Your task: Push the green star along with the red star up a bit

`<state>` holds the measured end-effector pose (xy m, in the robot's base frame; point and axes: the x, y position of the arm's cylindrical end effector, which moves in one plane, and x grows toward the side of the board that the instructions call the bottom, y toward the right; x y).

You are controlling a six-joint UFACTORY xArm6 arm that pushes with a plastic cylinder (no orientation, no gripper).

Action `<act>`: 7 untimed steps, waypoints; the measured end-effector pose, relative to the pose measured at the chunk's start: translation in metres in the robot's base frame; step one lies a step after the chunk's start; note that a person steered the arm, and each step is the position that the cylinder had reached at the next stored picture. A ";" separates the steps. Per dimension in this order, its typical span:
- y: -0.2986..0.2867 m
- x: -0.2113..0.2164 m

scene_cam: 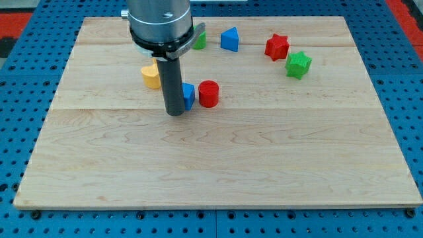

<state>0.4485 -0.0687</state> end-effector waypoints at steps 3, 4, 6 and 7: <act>0.005 -0.009; 0.005 -0.002; 0.005 0.019; 0.015 0.067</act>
<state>0.5159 -0.0533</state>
